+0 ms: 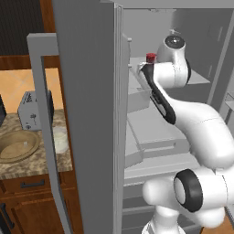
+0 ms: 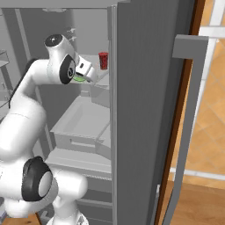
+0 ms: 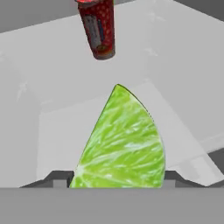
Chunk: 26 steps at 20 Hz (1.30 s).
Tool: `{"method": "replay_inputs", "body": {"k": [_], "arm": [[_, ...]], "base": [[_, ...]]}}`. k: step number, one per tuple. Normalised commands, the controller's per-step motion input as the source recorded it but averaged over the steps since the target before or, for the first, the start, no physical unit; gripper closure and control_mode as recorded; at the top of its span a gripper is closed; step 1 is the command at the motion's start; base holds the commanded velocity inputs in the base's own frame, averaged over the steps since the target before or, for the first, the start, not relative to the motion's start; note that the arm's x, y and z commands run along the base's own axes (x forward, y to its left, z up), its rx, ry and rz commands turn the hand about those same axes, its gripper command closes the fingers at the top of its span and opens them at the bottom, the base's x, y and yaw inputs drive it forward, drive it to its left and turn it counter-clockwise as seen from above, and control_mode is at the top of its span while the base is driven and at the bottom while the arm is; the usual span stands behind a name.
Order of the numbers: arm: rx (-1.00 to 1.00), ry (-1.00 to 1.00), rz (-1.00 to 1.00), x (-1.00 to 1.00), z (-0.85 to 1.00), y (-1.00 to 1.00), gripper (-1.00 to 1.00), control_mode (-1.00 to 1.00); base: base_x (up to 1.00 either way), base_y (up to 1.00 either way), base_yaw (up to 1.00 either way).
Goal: Grab a lemon wedge from the fridge and one ice cube from the ice bowl, and put them in the glass of lemonade.
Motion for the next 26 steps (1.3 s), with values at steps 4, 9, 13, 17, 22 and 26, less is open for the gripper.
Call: {"method": "replay_inputs", "body": {"k": [4, 9, 13, 17, 22, 26], "arm": [[0.00, 0.04, 0.01, -1.00, 0.00, -0.01, 1.00, -1.00], [0.00, 0.14, 0.00, -1.00, 0.12, 0.00, 1.00, -1.00], [0.00, 0.28, 0.01, -1.00, 0.26, 0.00, 1.00, -1.00], [-0.02, 0.34, 0.01, -1.00, 0.35, 0.00, 1.00, -1.00], [0.01, 0.03, 0.00, -1.00, -0.04, -0.02, 1.00, -1.00], [0.01, -0.08, 0.00, -1.00, -0.37, -0.20, 1.00, -1.00]], "base": [[0.00, 0.00, 0.00], [0.00, 0.00, 0.00], [0.00, 0.00, 0.00], [0.00, 0.00, 0.00], [0.00, 0.00, 0.00], [0.00, 0.00, 0.00]]}}
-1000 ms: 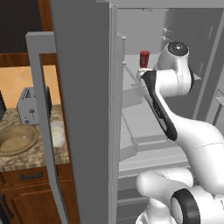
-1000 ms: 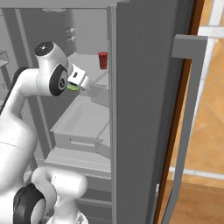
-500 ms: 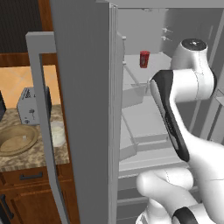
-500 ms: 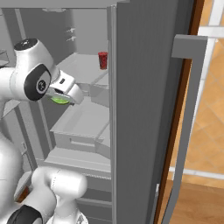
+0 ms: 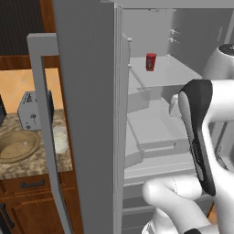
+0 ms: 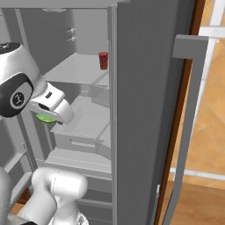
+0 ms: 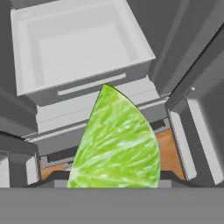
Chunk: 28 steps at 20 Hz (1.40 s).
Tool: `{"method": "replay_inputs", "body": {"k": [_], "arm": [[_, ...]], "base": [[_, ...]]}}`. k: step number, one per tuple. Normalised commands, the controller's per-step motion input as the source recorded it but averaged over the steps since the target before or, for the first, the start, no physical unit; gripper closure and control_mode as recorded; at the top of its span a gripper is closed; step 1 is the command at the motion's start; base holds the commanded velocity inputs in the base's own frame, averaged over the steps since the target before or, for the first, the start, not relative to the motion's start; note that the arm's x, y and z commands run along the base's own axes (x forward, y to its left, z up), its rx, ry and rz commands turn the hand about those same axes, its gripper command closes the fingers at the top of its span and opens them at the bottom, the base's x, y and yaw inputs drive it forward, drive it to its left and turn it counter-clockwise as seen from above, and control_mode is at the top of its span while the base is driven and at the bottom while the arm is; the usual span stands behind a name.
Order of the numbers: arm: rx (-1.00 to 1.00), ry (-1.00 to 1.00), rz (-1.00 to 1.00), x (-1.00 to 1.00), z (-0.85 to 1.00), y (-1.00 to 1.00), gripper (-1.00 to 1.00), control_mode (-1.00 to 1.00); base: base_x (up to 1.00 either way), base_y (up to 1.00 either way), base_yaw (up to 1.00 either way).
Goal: Grab a lemon wedge from the fridge and one ice cube from the ice bowl, and put them in the glass of lemonade.
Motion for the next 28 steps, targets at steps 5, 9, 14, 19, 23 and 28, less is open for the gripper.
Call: {"method": "replay_inputs", "body": {"k": [5, 9, 14, 19, 23, 28], "arm": [[0.01, -0.09, 0.00, -0.98, -0.06, -0.12, 1.00, -1.00], [0.00, 0.00, 0.00, -0.74, 0.06, 0.00, 1.00, -1.00], [0.00, -0.02, 0.04, -0.36, 0.10, 0.00, 1.00, -1.00], [0.00, 0.00, 0.00, 0.00, 0.00, -0.01, 1.00, -1.00], [0.00, -0.06, 0.07, -0.33, 0.00, 0.00, 1.00, -1.00], [0.00, -0.02, 0.02, -0.13, 0.00, 0.00, 1.00, 1.00]], "base": [[0.00, 0.00, 0.00], [0.00, 0.00, 0.00], [0.00, 0.00, 0.00], [0.00, 0.00, 0.00], [0.00, 0.00, 0.00], [-0.73, 0.00, 0.10]]}}
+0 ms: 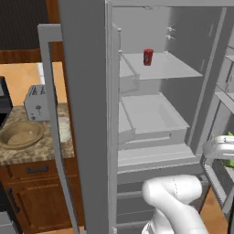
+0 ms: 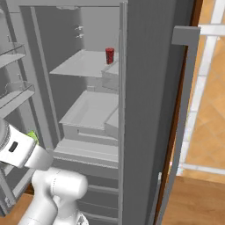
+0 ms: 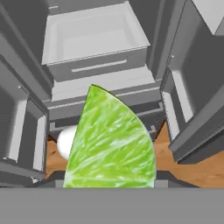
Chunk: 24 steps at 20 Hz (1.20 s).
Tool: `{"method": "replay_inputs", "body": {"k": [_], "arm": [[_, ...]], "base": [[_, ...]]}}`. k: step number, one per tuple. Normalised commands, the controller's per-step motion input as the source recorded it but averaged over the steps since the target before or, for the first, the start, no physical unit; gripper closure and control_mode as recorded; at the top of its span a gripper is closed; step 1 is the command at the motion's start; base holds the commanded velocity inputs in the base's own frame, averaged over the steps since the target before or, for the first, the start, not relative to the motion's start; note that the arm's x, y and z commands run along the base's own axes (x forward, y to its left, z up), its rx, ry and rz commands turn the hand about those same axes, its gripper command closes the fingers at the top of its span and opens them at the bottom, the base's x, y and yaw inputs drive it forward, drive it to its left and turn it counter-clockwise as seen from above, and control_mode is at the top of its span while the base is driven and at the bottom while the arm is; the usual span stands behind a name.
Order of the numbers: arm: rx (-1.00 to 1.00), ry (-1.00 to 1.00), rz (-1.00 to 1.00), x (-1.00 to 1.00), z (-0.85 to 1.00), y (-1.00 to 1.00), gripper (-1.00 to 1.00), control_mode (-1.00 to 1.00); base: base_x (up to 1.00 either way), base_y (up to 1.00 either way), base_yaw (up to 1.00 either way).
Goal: Grab a lemon wedge from the fridge and one ice cube from the ice bowl, and put them in the glass of lemonade.
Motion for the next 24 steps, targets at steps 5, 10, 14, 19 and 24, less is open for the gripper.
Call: {"method": "replay_inputs", "body": {"k": [5, 10, 14, 19, 24], "arm": [[0.00, 0.00, 0.00, 0.00, 0.00, 0.00, 1.00, 1.00], [0.00, 0.00, 0.00, 0.00, 0.00, 0.00, 1.00, 1.00], [0.00, 0.00, 0.00, 0.00, 0.00, 0.00, 1.00, 1.00], [0.00, 0.00, 0.00, 0.00, 0.00, 0.00, 1.00, 1.00], [0.00, 0.00, 0.00, 0.00, 0.00, 0.00, 1.00, 1.00]], "base": [[-0.39, 0.01, 0.13], [-0.90, 0.21, 0.34], [-0.30, 0.45, 0.40], [0.00, 0.53, 0.33], [-0.13, 0.60, 0.56]]}}
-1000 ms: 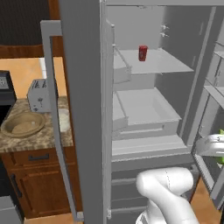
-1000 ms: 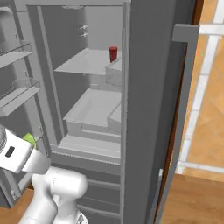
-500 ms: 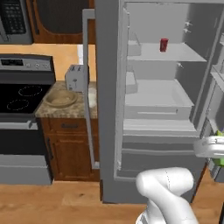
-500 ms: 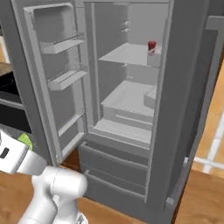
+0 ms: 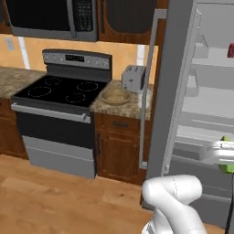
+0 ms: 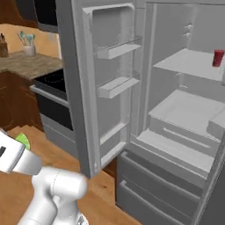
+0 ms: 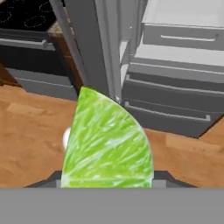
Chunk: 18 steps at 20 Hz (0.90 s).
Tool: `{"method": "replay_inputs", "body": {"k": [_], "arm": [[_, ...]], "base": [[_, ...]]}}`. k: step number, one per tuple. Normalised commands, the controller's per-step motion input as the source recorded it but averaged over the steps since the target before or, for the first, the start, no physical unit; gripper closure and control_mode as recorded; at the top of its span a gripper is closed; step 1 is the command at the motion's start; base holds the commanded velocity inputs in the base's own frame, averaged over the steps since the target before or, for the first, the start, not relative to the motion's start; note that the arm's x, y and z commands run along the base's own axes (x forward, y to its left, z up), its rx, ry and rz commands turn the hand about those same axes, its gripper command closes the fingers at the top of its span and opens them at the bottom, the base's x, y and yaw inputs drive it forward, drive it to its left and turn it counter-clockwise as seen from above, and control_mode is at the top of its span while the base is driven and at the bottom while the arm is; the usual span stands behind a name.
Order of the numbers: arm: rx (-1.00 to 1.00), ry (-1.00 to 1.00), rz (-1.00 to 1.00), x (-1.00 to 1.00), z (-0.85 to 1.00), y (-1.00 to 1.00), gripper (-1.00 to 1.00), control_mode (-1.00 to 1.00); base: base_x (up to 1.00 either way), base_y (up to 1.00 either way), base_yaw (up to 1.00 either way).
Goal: Grab a lemon wedge from the fridge and one ice cube from the ice bowl, and put them in the glass of lemonade.
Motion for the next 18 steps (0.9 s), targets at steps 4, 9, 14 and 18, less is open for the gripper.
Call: {"method": "replay_inputs", "body": {"k": [4, 9, 14, 18], "arm": [[0.00, 0.00, 0.00, 0.00, 0.00, 0.00, 1.00, 1.00], [0.00, 0.00, 0.00, 0.00, 0.00, 0.00, 1.00, 1.00], [0.00, 0.00, 0.00, 0.00, 0.00, 0.00, 1.00, 1.00], [0.00, 0.00, 0.00, 0.00, 0.00, 0.00, 1.00, 1.00]], "base": [[0.00, 0.28, 0.74], [0.56, 0.18, 0.50], [0.83, 0.43, 0.27], [0.60, 0.16, 0.35]]}}
